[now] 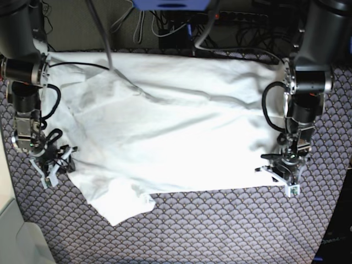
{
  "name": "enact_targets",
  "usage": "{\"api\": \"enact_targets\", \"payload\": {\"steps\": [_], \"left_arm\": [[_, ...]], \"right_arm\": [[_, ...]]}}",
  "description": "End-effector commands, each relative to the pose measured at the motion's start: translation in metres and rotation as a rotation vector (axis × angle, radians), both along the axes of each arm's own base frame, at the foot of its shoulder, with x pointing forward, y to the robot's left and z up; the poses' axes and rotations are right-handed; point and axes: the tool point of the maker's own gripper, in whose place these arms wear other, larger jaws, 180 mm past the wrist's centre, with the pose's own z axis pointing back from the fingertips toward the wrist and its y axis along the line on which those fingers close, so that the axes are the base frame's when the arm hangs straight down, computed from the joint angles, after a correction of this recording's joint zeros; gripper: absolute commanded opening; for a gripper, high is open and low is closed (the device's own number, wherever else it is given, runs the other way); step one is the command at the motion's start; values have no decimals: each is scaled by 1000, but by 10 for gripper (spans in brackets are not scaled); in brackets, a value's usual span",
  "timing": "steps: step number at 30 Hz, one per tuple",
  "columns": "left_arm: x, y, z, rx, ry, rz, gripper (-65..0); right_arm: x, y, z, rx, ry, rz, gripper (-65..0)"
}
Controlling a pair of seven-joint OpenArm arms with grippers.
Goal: Fold the T-shirt properly
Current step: 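Grasp the hem-side corners with the left and right grippers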
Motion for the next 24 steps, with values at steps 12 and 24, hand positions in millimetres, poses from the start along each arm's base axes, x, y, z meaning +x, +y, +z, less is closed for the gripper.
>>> {"api": "enact_targets", "payload": {"steps": [12,24], "left_arm": [[6,8,9,3,2,17,-644],[21,-8,55,34,-64,-59,-644]], "right_arm": [[21,12,24,-60,-63,86,-650],[27,-3,76,-116,-239,71,-650]]}}
